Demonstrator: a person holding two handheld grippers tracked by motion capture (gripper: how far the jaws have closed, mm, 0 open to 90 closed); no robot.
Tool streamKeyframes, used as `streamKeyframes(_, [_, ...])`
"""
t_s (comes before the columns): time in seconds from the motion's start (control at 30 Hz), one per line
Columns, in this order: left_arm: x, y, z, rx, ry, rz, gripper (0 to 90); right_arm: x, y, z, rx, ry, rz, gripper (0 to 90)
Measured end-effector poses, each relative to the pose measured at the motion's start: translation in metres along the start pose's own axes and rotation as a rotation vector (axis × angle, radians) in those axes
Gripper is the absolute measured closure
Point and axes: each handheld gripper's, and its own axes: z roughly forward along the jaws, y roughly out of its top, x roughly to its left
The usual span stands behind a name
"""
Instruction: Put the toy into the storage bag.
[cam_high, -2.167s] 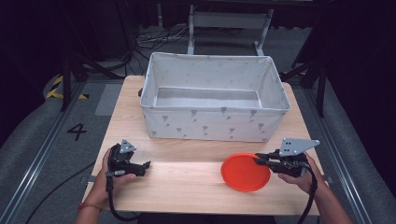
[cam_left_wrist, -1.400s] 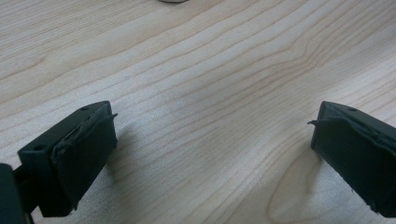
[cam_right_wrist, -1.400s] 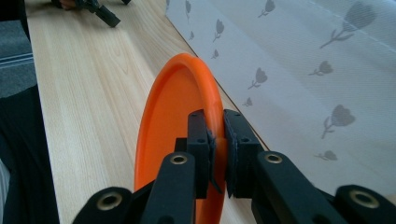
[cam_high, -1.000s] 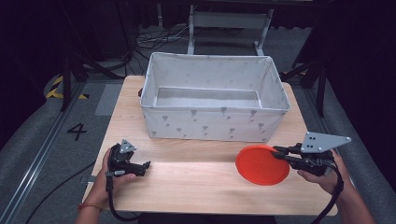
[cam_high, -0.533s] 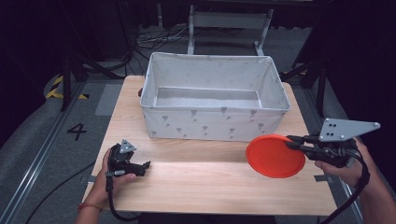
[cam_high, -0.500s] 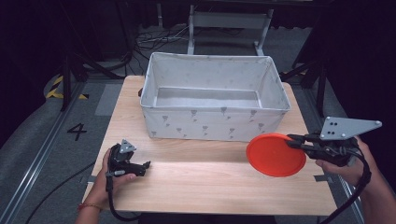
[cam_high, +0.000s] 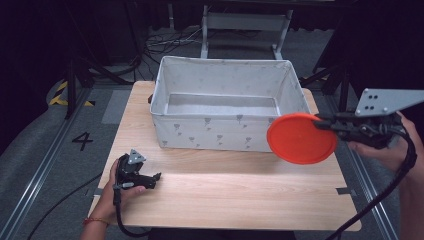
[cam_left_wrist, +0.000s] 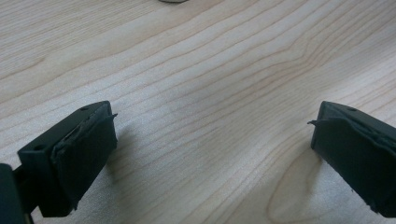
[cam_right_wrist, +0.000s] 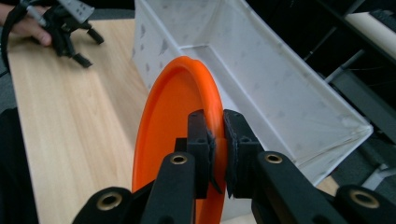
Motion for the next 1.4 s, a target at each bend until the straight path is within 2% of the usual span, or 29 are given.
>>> streamKeyframes(0.03, [0.0,0.0,0.0,0.0,0.0,0.0,0.5,0.0,0.0,0.0,0.0,0.0,0.0,82.7])
streamKeyframes(0.13, [0.0,0.0,0.0,0.0,0.0,0.002,0.5,-0.014,0.017,0.002,0.009,-0.026,-0.005,82.7])
streamKeyframes(0.37, [0.0,0.0,0.0,-0.002,-0.001,0.001,0.5,-0.039,0.044,0.015,0.019,-0.066,0.005,82.7])
streamKeyframes(0.53, [0.0,0.0,0.0,-0.002,-0.001,0.001,0.5,-0.06,0.055,0.024,0.0,-0.054,0.037,82.6])
streamKeyframes(0.57, [0.0,0.0,0.0,-0.002,-0.001,0.001,0.5,-0.06,0.055,0.024,0.0,-0.054,0.037,82.6])
streamKeyframes(0.6, [0.0,0.0,0.0,-0.002,-0.001,0.001,0.5,-0.068,0.058,0.029,-0.001,-0.062,0.047,82.7])
streamKeyframes(0.67, [0.0,0.0,0.0,-0.002,-0.002,0.001,0.5,-0.075,0.059,0.035,0.01,-0.072,0.052,82.7])
streamKeyframes(0.77, [0.001,0.0,0.0,-0.002,-0.002,0.009,0.5,-0.083,0.06,0.051,0.035,-0.092,0.034,82.6])
streamKeyframes(0.87, [0.001,0.0,0.0,-0.002,-0.003,0.009,0.5,-0.095,0.058,0.069,0.06,-0.112,0.049,82.7])
streamKeyframes(0.9, [0.001,0.0,0.0,-0.002,-0.003,0.009,0.5,-0.095,0.058,0.069,0.06,-0.112,0.049,82.7])
streamKeyframes(0.97, [0.001,0.0,0.0,-0.002,-0.003,0.009,0.5,-0.102,0.056,0.081,0.078,-0.11,0.051,82.7])
streamKeyframes(1.13, [0.001,0.0,0.0,-0.001,-0.003,0.007,0.5,-0.114,0.045,0.11,0.098,-0.066,0.049,82.6])
streamKeyframes(1.23, [0.001,0.0,0.0,-0.002,-0.002,0.009,0.5,-0.115,0.04,0.12,0.112,-0.044,0.037,82.7])
streamKeyframes(1.27, [0.001,0.0,0.0,-0.001,-0.004,0.008,0.5,-0.115,0.035,0.13,0.138,-0.016,0.017,82.6])
streamKeyframes(1.33, [0.001,0.0,0.0,-0.001,-0.004,0.007,0.5,-0.115,0.033,0.133,0.149,-0.011,0.016,82.6])
streamKeyframes(1.4, [0.001,0.0,0.0,-0.001,-0.004,0.007,0.5,-0.115,0.029,0.142,0.201,0.007,-0.018,82.6])
